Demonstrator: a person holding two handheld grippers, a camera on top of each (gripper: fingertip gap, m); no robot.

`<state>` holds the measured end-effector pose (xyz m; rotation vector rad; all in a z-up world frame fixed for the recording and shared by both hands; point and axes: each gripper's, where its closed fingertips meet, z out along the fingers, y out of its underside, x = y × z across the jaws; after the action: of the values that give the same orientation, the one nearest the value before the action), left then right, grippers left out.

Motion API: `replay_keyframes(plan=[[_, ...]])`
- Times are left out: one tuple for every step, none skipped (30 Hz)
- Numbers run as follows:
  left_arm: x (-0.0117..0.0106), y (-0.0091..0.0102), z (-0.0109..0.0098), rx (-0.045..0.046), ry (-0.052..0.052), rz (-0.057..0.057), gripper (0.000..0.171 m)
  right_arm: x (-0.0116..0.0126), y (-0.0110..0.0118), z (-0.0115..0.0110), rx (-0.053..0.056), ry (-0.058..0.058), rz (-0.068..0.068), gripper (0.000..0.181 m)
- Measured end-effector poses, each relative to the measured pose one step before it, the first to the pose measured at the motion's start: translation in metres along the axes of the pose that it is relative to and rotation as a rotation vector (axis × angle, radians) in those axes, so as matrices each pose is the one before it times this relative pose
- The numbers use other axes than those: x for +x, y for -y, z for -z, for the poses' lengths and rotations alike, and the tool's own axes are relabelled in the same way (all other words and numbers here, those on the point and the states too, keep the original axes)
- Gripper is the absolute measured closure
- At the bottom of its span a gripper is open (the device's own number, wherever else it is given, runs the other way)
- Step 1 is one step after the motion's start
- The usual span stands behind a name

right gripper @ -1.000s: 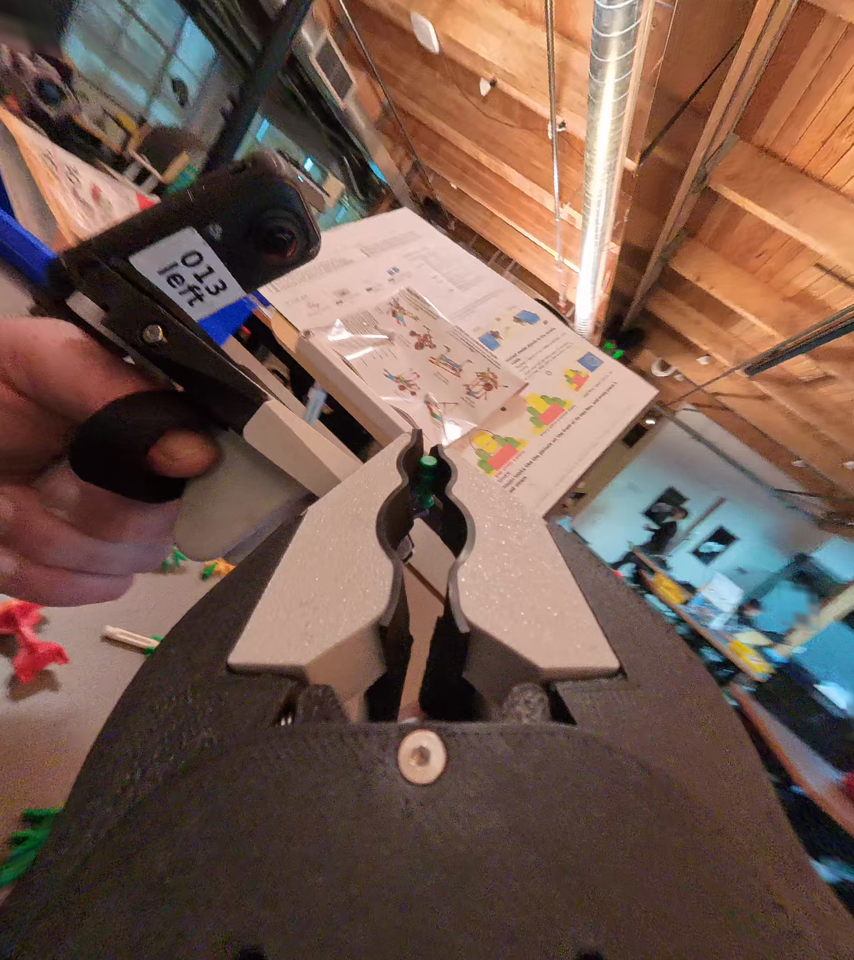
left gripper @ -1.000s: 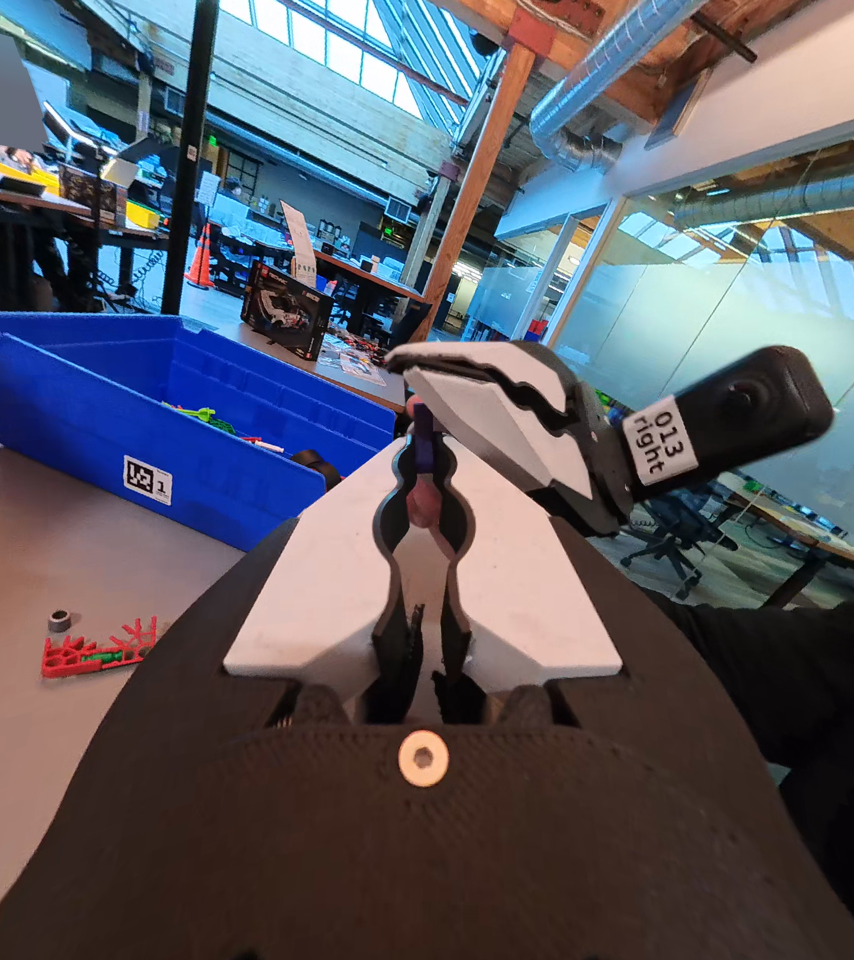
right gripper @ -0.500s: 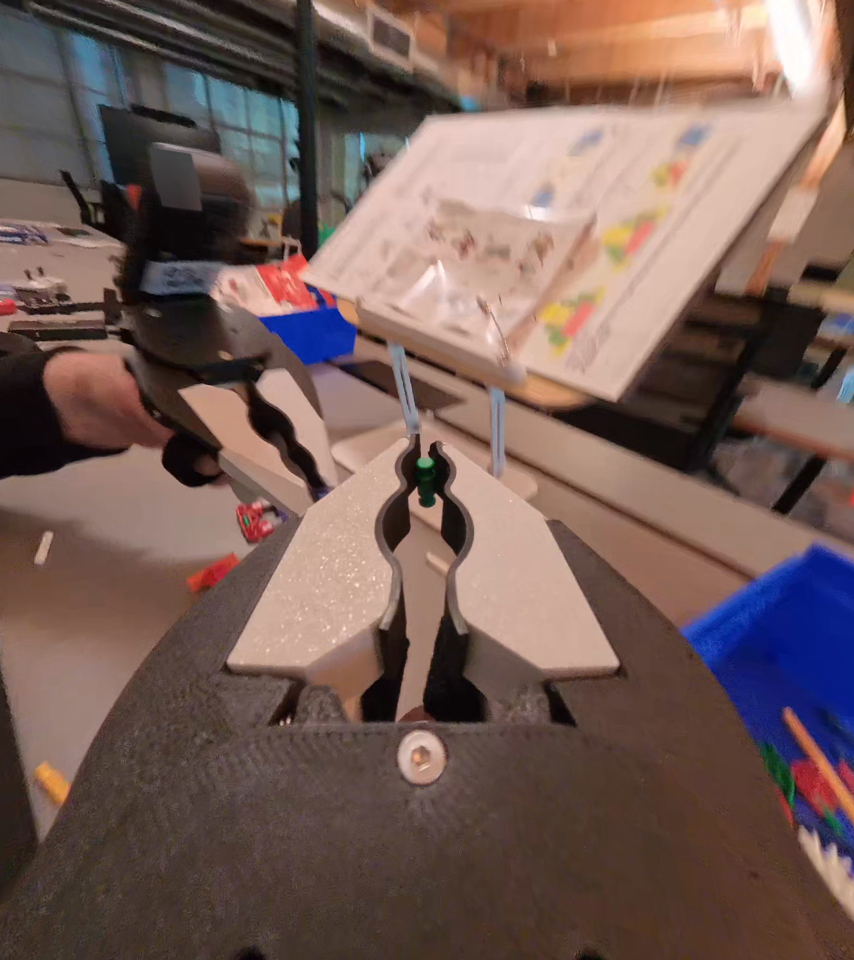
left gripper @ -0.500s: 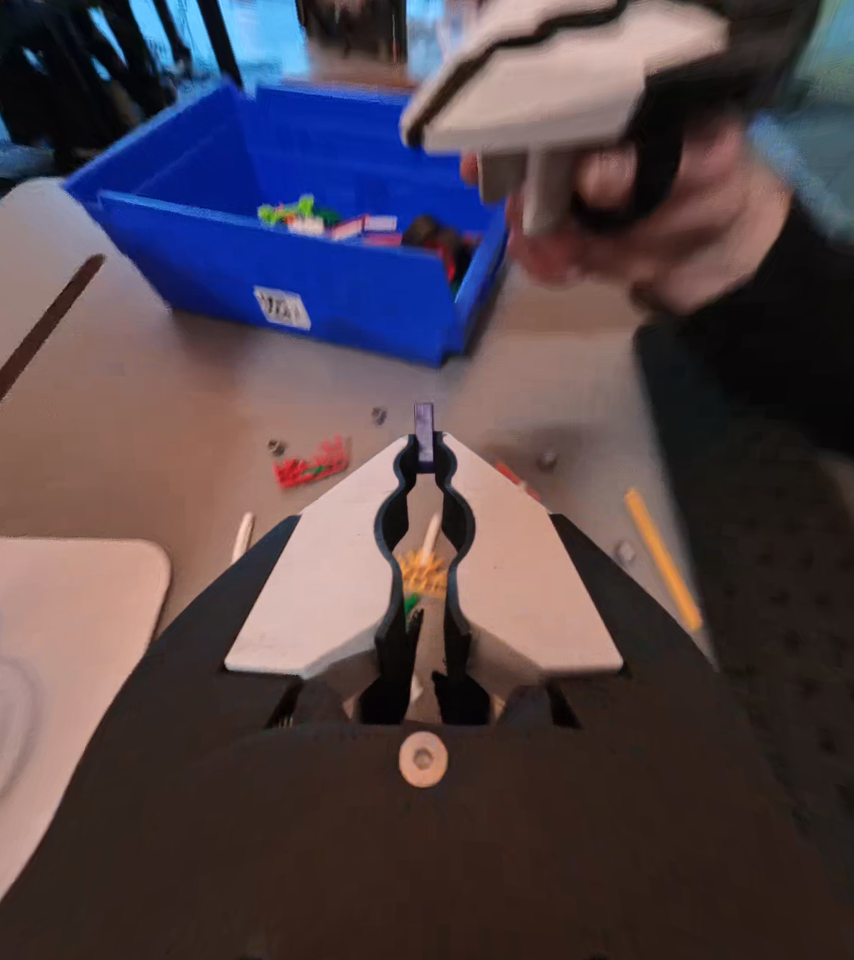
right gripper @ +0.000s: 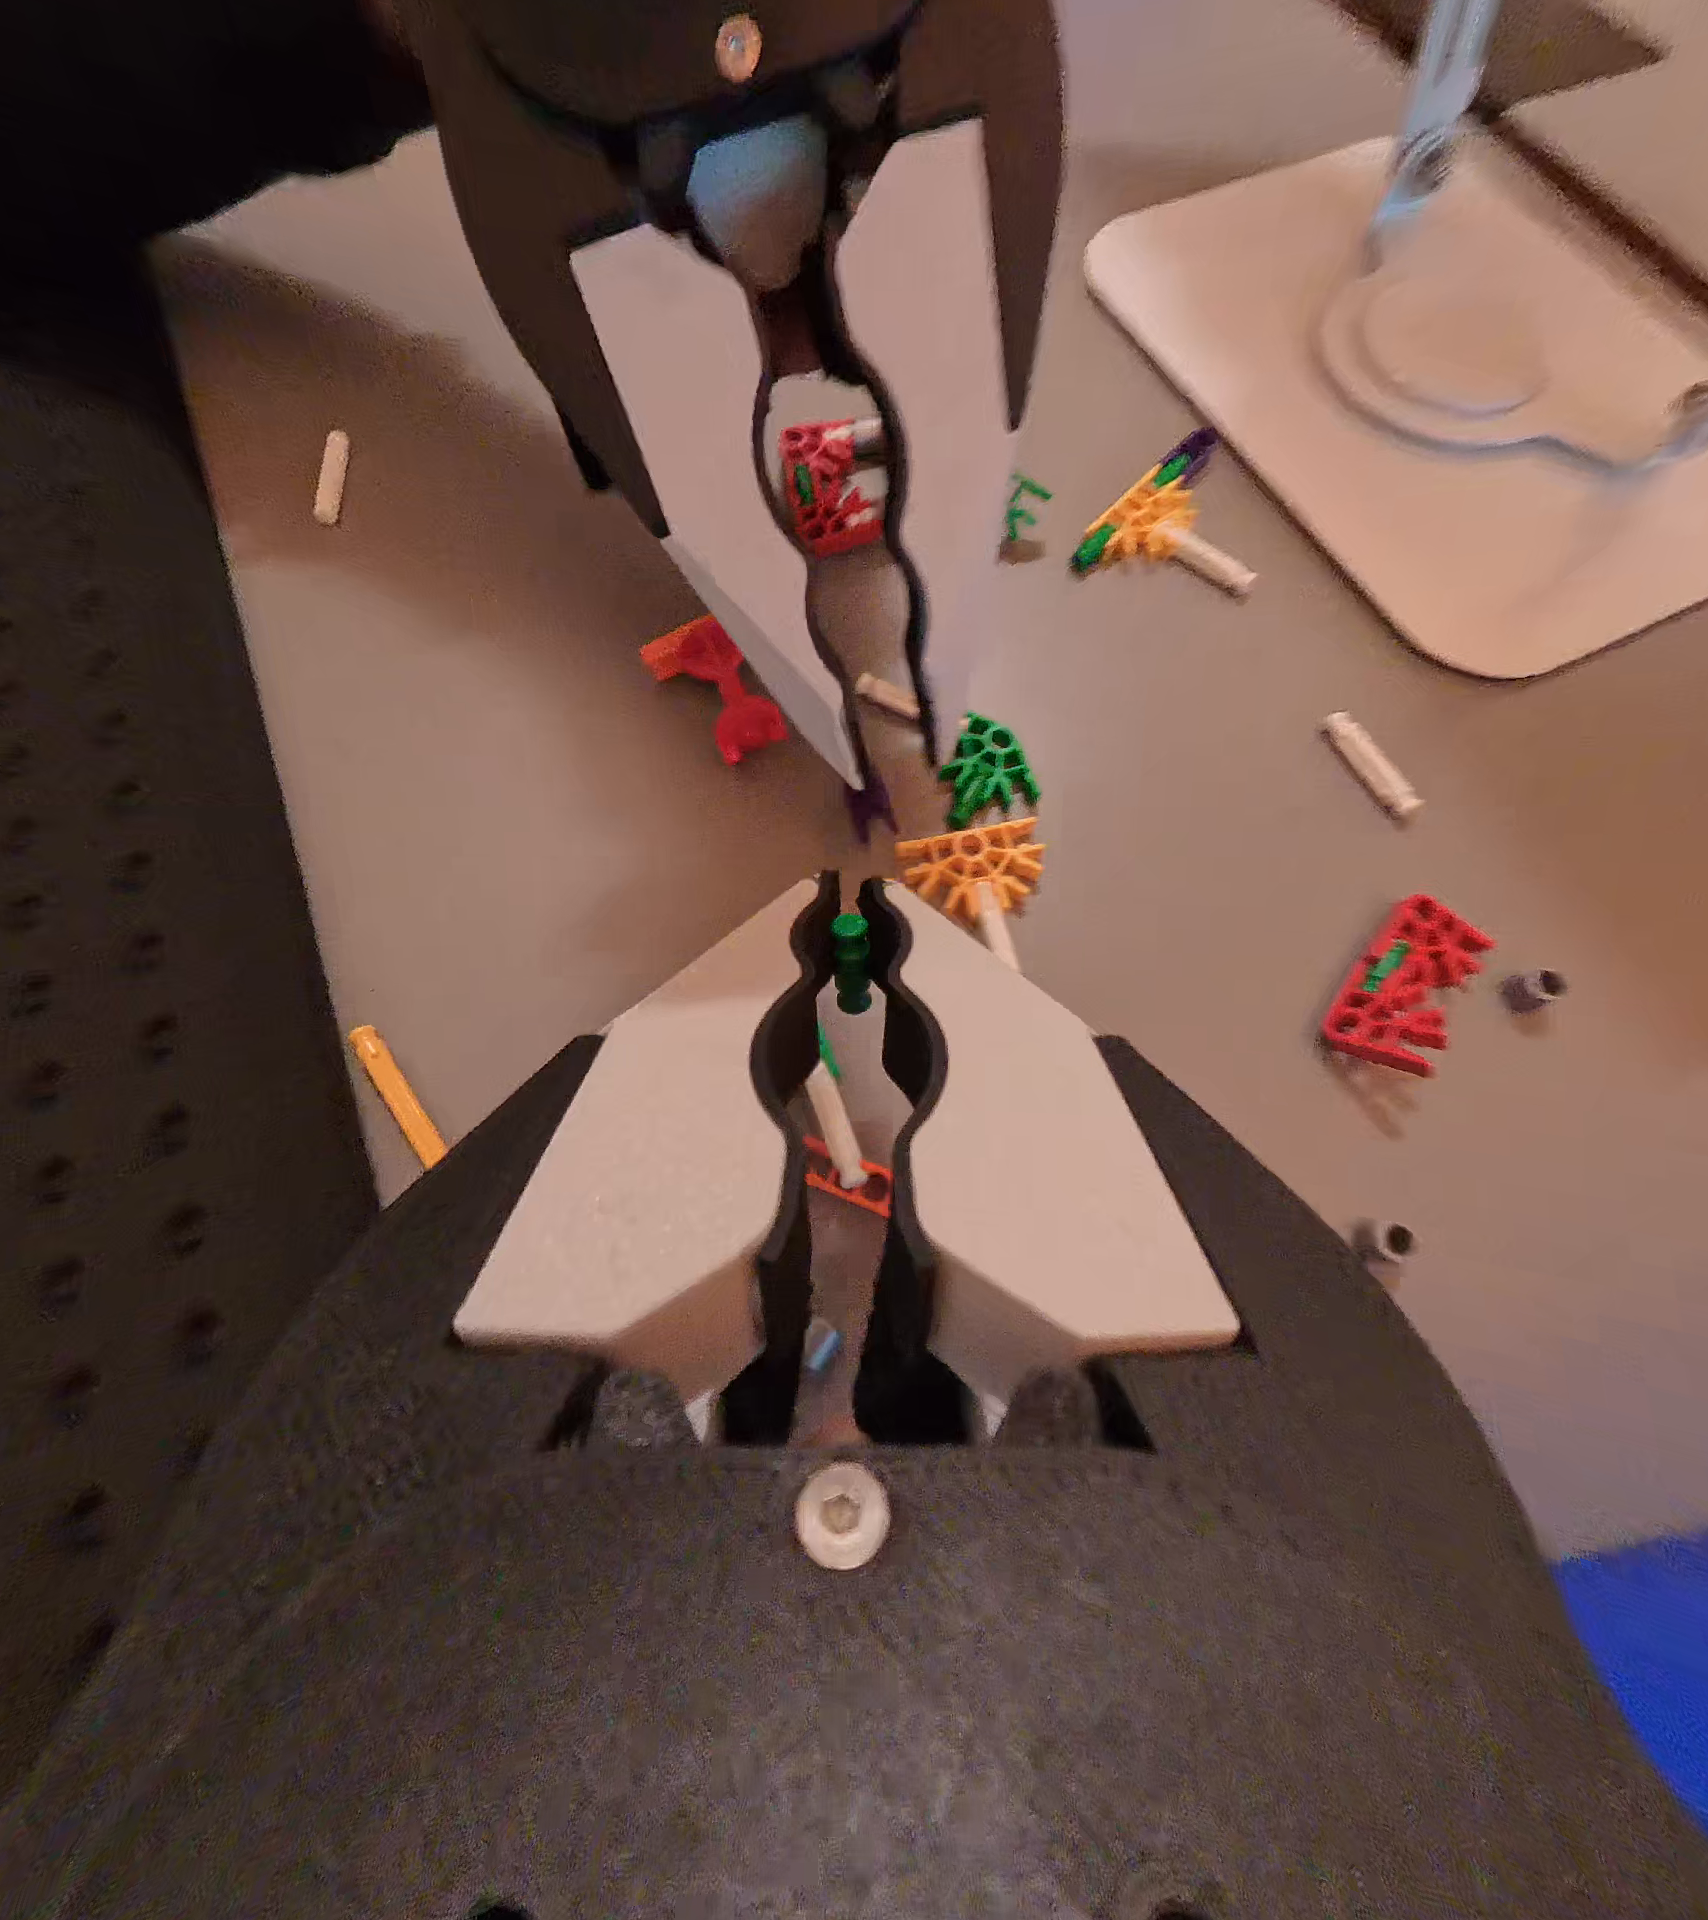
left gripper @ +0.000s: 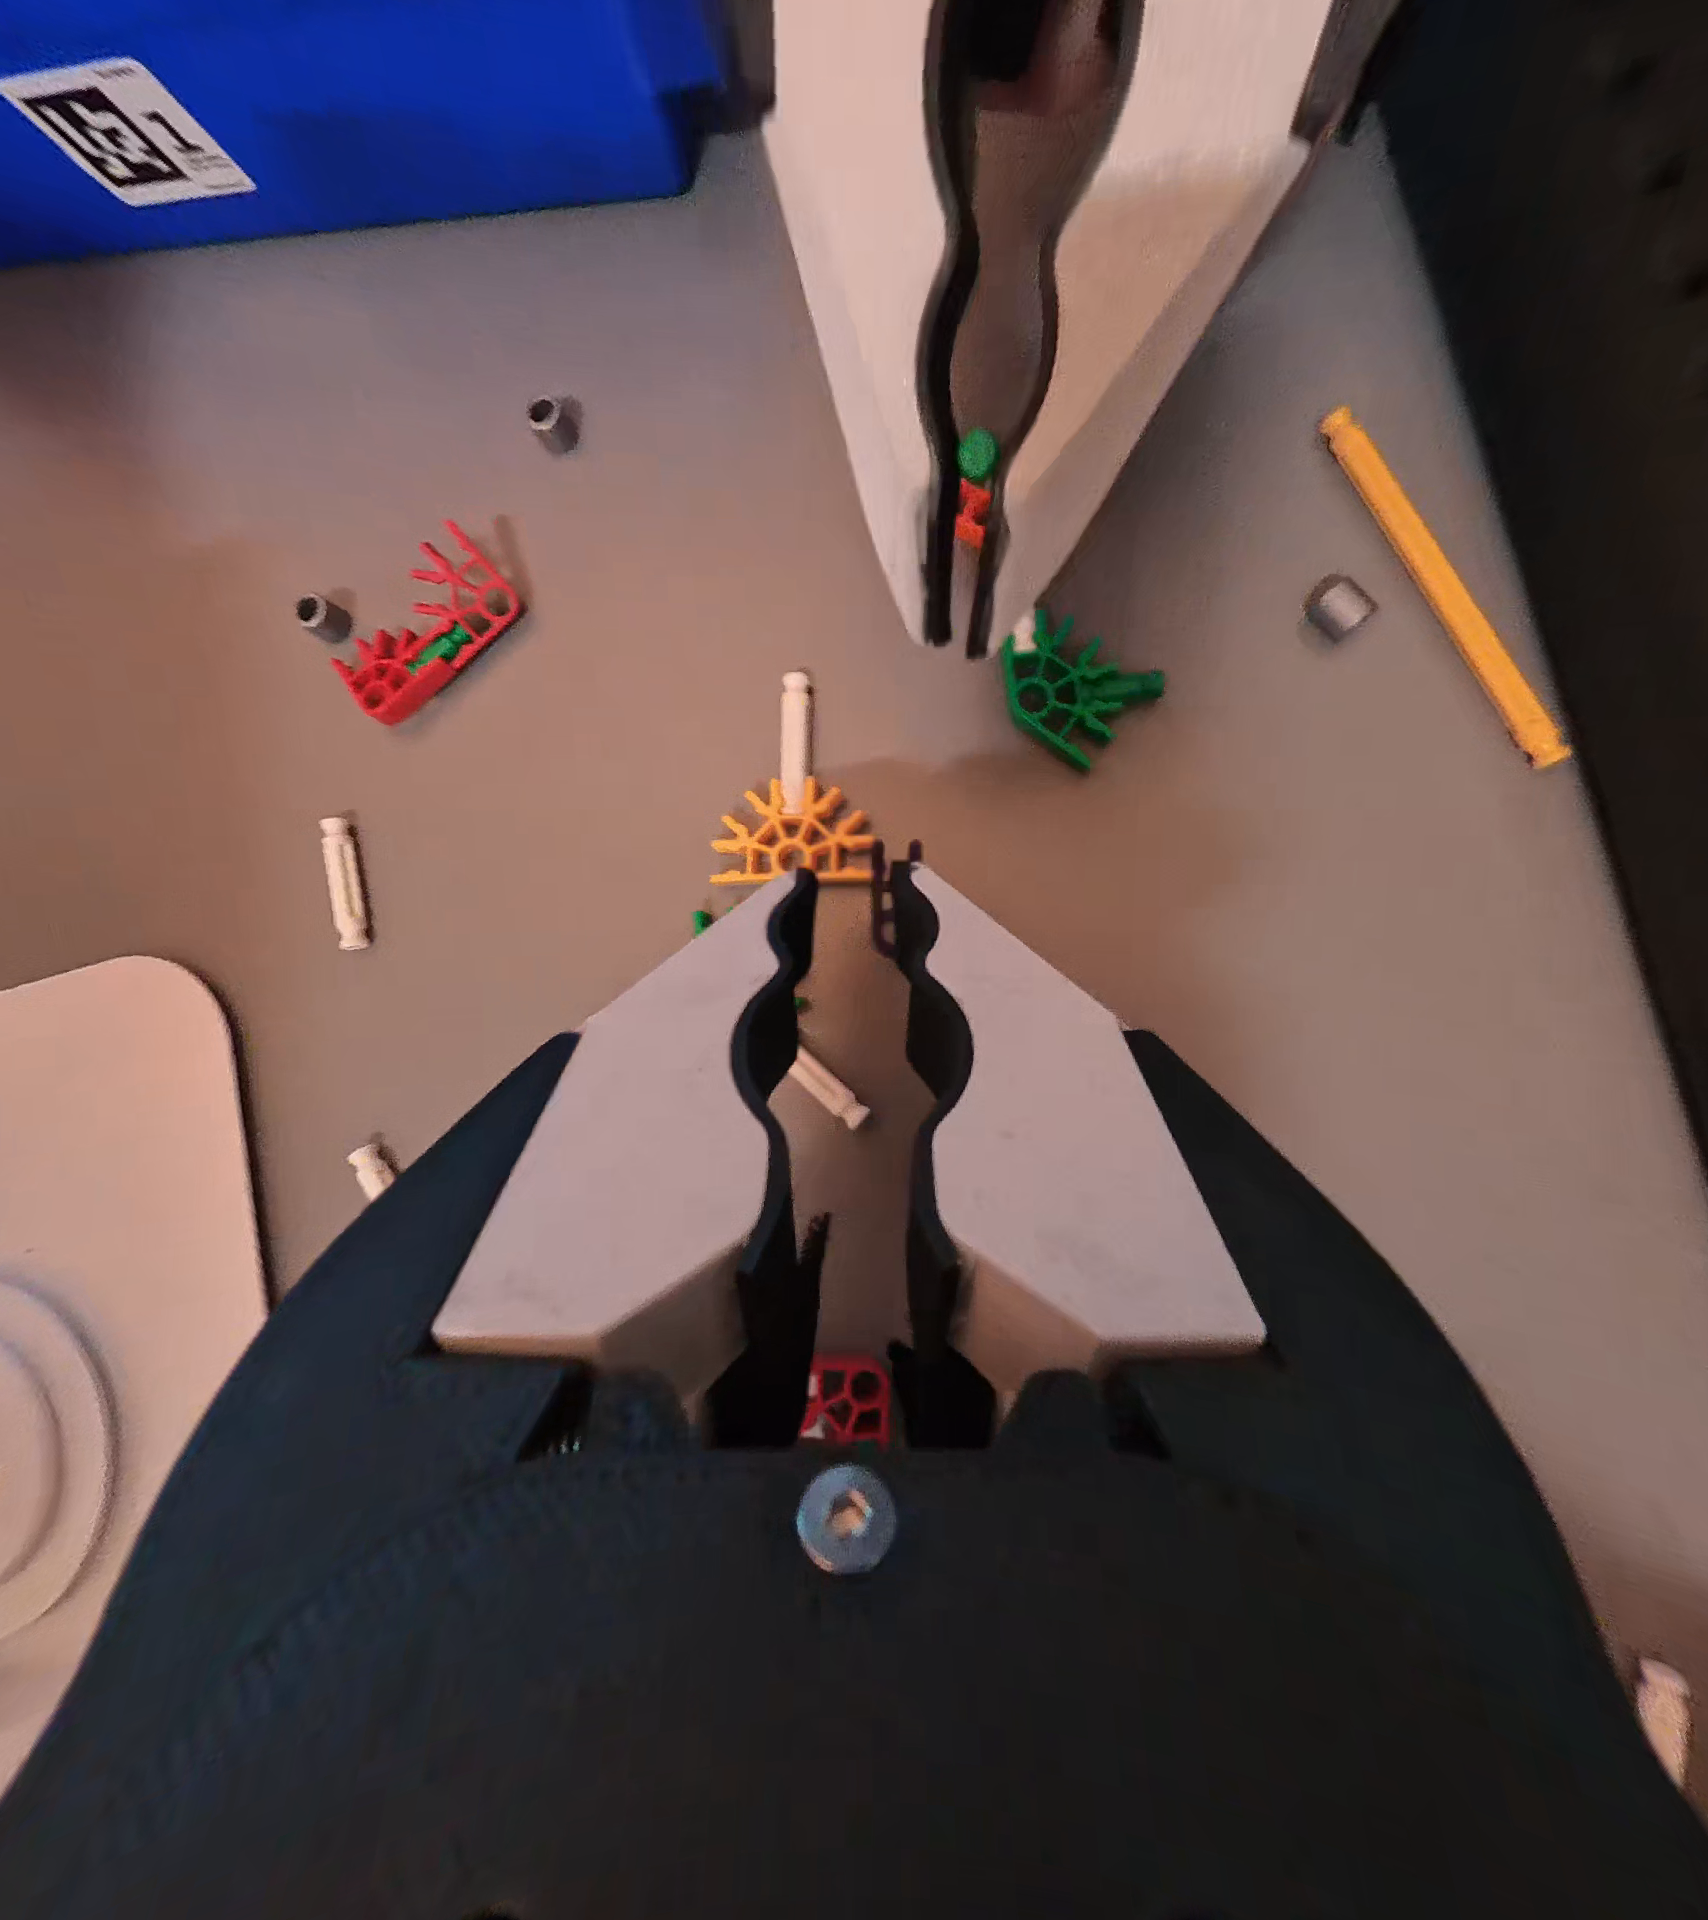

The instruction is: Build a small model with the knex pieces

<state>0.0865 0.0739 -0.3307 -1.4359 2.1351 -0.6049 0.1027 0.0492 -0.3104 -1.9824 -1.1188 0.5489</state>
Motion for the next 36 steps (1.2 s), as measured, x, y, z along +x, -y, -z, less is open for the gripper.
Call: replay_keyframes(plan=[[0.00506, -0.00055, -0.00015, -0.00602, -0.0289, -0.0029, 0.151, -0.00015, -0.00279, -0.00516, -0.0182, 0.0008, 0.0031, 0.178], [0.00342, 0.00075, 0.00022, 0.00444, -0.0174, -0.006, 0.148, -0.00008, -0.00212, -0.00416, -0.0158, 0.0023, -0.0016, 0.178], [-0.0008, 0.00006, 0.00018, 0.00049, 0.0071, -0.004, 0.146, -0.00117, -0.00172, -0.00301, -0.0116, 0.012, -0.0009, 0.172], [-0.00106, -0.00047, 0.00036, -0.00099, 0.0037, 0.0007, 0.142, 0.00109, -0.0013, -0.00115, -0.0039, 0.0016, -0.0043, 0.165], [-0.00089, -0.00048, 0.00126, 0.0014, 0.0014, -0.0055, 0.135, 0.00221, -0.00061, 0.0006, 0.0015, -0.0007, -0.0138, 0.157], [-0.00391, 0.00065, 0.00281, 0.0093, 0.0205, -0.0128, 0.131, 0.00044, 0.00031, 0.00139, 0.0072, 0.0103, -0.0162, 0.152], [-0.00329, 0.00092, 0.00308, 0.01035, 0.0137, -0.0025, 0.127, -0.00004, 0.00138, 0.00162, 0.0128, 0.0062, -0.01, 0.15], [-0.00022, 0.00019, 0.00199, 0.00379, -0.0044, 0.0028, 0.122, 0.00229, 0.00147, 0.00136, 0.0099, -0.013, -0.006, 0.15], [-0.00145, -0.00152, 0.00066, -0.0062, 0.0063, -0.0044, 0.119, 0.00319, 0.0009, 0.00092, 0.002, -0.0203, -0.0032, 0.148], [-0.00432, -0.0029, -0.0003, -0.01595, 0.0236, -0.0088, 0.117, 0.00276, 0.00113, 0.00042, 0.0004, -0.018, -0.003, 0.147], [-0.00504, -0.00258, -0.00073, -0.01349, 0.0261, -0.007, 0.117, 0.00317, 0.00199, -0.00033, 0.0004, -0.02, -0.0095, 0.147], [-0.00452, -0.00407, -0.0002, -0.01623, 0.0193, -0.0038, 0.117, 0.00284, 0.00172, -0.00124, -0.0096, -0.0213, -0.0086, 0.147], [-0.00621, -0.00648, 0.00173, -0.02633, 0.0243, -0.0048, 0.117, 0.00351, -0.00047, -0.00219, -0.028, -0.0285, 0.0035, 0.147], [-0.00887, -0.00383, 0.00479, -0.00396, 0.0347, 0.0031, 0.119, 0.00535, -0.00188, -0.00242, -0.0402, -0.0415, 0.0156, 0.147], [-0.00777, -0.00121, 0.00735, 0.01679, 0.0187, 0.0214, 0.12, 0.00512, -0.00271, -0.00279, -0.0461, -0.0392, 0.0188, 0.147], [-0.0069, 0.00047, 0.00875, 0.02804, 0.0095, 0.0293, 0.12, 0.00253, -0.00351, -0.00358, -0.0484, -0.0208, 0.016, 0.148], [-0.00778, 0.00001, 0.00922, 0.02523, 0.0156, 0.0241, 0.121, 0.00002, -0.00378, -0.00426, -0.0457, -0.0041, 0.0127, 0.149], [-0.00849, -0.00046, 0.00855, 0.01978, 0.0238, 0.0197, 0.122, -0.00067, -0.00415, -0.00484, -0.0433, 0.0025, 0.0085, 0.149], [-0.00732, 0.00006, 0.00711, 0.01899, 0.0201, 0.0178, 0.123, -0.00047, -0.00443, -0.0052, -0.0406, 0.0034, 0.003, 0.15], [-0.00402, 0.00118, 0.00518, 0.02065, 0.0064, 0.015, 0.124, -0.00171, -0.00299, -0.00489, -0.0284, 0.0144, -0.002, 0.152], [-0.0001, 0.00209, 0.00291, 0.02099, -0.0086, 0.0097, 0.125, -0.00415, -0.00022, -0.00264, -0.0082, 0.0314, -0.0042, 0.161], [0.00114, 0.00148, 0.0006, 0.01198, -0.0077, 0.0004, 0.125, -0.00303, 0.00065, -0.00092, -0.002, 0.0237, -0.002, 0.172], [0.00054, -0.00003, -0.00147, -0.00281, 0.002, -0.008, 0.125, 0.00001, -0.0003, -0.00016, -0.0082, 0.0012, 0.0075, 0.178], [0.00116, -0.0005, -0.00293, -0.00849, 0.0017, -0.0096, 0.123, 0.00107, -0.00033, 0.0006, -0.0088, -0.0112, 0.0182, 0.178], [0.00368, -0.00018, -0.00396, -0.00593, -0.011, -0.0077, 0.122, 0.00122, 0.00012, 0.00107, -0.0058, -0.0161, 0.0189, 0.178], [0.0045, 0.00011, -0.00436, -0.00193, -0.0142, -0.0078, 0.121, 0.00236, 0.00103, 0.00198, -0.0003, -0.0244, 0.0179, 0.179], [0.00468, -0.00108, -0.00458, -0.0079, -0.0183, -0.0027, 0.121, 0.00323, 0.00243, 0.00338, 0.0058, -0.0323, 0.0246, 0.179], [0.00242, -0.00144, -0.00424, -0.00935, -0.0098, 0.0021, 0.121, 0.00321, 0.00459, 0.00484, 0.0152, -0.0346, 0.0365, 0.179], [0.00157, 0.00091, -0.00319, 0.00927, -0.0087, 0.0076, 0.12, 0.00475, 0.00699, 0.00635, 0.0239, -0.0477, 0.0421, 0.178], [0.00295, 0.00299, -0.00215, 0.02529, -0.026, 0.0248, 0.119, 0.00694, 0.00775, 0.00675, 0.0204, -0.0583, 0.0395, 0.178], [0.00234, 0.0037, -0.00214, 0.03322, -0.0283, 0.0385, 0.119, 0.0071, 0.00897, 0.00669, 0.0269, -0.0584, 0.0536, 0.178], [0.00171, 0.00308, -0.00203, 0.03148, -0.0283, 0.0399, 0.117, 0.0067, 0.0096, 0.00629, 0.0326, -0.0555, 0.0647, 0.178], [0.00098, 0.00534, -0.00079, 0.0478, -0.0268, 0.0393, 0.118, 0.00758, 0.00749, 0.00509, 0.022, -0.0565, 0.0602, 0.178], [0.00259, 0.00737, 0.00026, 0.0608, -0.04, 0.0495, 0.118, 0.00691, 0.00611, 0.00391, 0.018, -0.0488, 0.0554, 0.178], [0.00619, 0.00795, 0.00058, 0.05877, -0.0643, 0.0604, 0.118, 0.00409, 0.00634, 0.00325, 0.0245, -0.0286, 0.0493, 0.178], [0.00536, 0.00736, 0.00031, 0.05088, -0.0516, 0.0408, 0.12, 0.00438, 0.00629, 0.00249, 0.0262, -0.0291, 0.0391, 0.178]])
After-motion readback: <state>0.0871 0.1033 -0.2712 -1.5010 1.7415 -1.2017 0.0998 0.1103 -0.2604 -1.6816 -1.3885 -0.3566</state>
